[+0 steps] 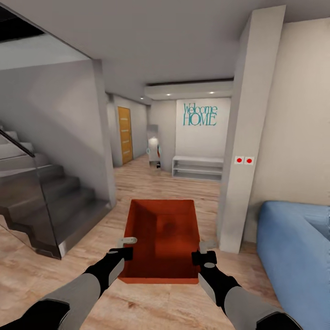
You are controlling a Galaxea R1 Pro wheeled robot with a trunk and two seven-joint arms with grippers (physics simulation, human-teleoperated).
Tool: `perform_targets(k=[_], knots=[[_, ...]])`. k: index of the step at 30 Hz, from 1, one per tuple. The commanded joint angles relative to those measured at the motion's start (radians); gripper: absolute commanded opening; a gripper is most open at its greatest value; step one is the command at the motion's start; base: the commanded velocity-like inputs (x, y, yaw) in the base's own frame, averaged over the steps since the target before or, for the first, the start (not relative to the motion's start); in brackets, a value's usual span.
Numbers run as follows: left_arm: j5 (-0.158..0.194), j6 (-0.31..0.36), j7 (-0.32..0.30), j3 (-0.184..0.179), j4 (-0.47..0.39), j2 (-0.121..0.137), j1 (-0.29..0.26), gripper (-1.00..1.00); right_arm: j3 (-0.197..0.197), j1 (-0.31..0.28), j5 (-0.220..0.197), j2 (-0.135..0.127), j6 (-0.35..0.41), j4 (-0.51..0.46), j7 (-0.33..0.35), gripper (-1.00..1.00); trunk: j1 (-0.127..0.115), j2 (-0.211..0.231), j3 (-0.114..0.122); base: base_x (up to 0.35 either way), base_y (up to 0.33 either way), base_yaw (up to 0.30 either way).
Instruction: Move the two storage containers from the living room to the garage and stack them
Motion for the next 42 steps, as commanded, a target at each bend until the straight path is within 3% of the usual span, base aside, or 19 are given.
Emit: perform_targets(k=[1, 42], knots=[[-0.017, -0.027, 0.022, 0.027, -0.030, 0.031, -0.001, -1.00, -0.010, -0.001, -0.017, -0.002, -0.007, 0.008, -0.010, -1.00, 0.001, -0.001, -0.001, 0.322, 0.000, -0.233], [-0.017, -0.028, 0.022, 0.027, -0.028, 0.032, -0.001, -1.00, -0.010, -0.001, -0.018, -0.002, -0.007, 0.008, -0.010, -1.00, 0.001, -0.001, -0.001, 0.322, 0.000, -0.024]])
